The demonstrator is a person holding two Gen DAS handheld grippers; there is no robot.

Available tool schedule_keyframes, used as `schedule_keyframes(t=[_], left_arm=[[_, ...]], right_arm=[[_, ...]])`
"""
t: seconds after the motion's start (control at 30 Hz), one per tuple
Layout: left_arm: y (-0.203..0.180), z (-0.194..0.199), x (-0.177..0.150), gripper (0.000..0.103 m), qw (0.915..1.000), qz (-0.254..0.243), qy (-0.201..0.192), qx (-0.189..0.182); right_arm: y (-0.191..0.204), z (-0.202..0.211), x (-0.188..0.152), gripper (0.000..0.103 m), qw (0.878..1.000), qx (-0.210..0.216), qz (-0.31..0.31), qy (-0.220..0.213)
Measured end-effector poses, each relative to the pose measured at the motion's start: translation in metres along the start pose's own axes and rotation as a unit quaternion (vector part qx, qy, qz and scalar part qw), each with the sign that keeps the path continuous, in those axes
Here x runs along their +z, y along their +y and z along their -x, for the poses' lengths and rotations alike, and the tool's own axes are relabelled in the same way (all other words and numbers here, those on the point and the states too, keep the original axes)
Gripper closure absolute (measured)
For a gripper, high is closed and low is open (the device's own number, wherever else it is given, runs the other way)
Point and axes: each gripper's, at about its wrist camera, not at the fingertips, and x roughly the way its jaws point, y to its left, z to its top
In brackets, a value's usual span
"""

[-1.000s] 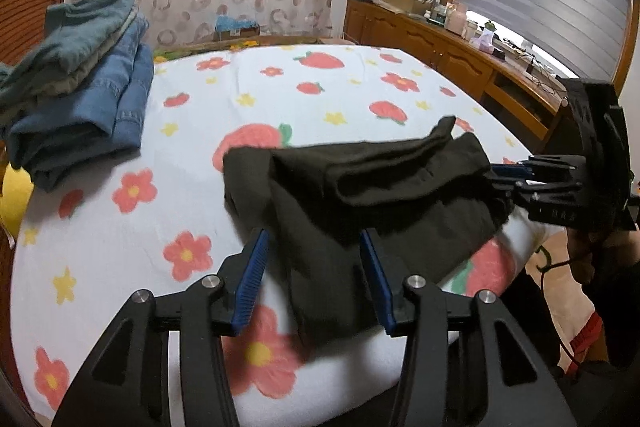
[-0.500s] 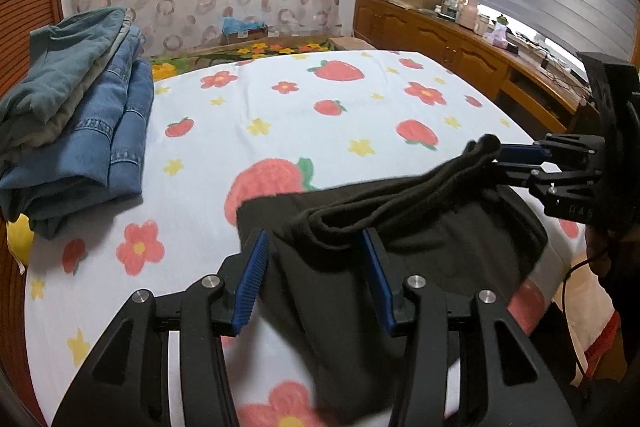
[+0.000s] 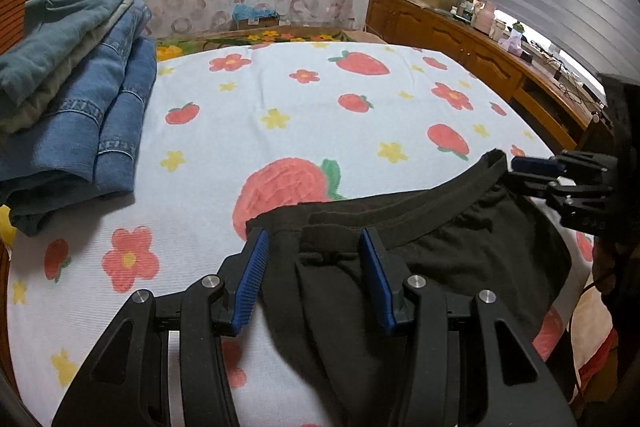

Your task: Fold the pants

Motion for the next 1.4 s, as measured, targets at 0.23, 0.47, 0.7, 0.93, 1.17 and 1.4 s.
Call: schedule_keyframes(t=[0.23, 0.47, 0.7, 0.93, 1.17, 1.4], left_arm=[[0.001, -0.001, -0.002, 0.052, 1.0000, -0.004, -0.004, 0.000], [0.003, -0.002, -0.004, 0.051, 0.9999, -0.002, -0.008, -0.006], [0.004, -0.001, -0.005, 0.051, 0.9999, 0.003, -0.010, -0.009], [0.006, 0.008, -0.005, 0.051, 0.9998, 0.013, -0.008, -0.012], [0.003, 0.039, -0.021, 0.033, 0.9996, -0.003, -0.023, -0.014], [0.002, 0.040, -0.032, 0.023, 0.9998, -0.006, -0.015, -0.013]], right_arm=[[0.002, 0.018, -0.011, 0.067, 1.000, 0.013, -0.004, -0.009], [0.011, 0.033, -0.031, 0.067, 0.999, 0.034, -0.010, -0.004], [0.015, 0.041, -0.053, 0.067, 0.999, 0.038, -0.011, 0.010], [0.008, 0.047, -0.061, 0.067, 0.999, 0.042, -0.028, 0.010], [0.010, 0.052, -0.058, 0.065, 0.999, 0.035, -0.024, 0.003], [0.012, 0.044, -0.049, 0.062, 0.999, 0.035, -0.019, 0.003]])
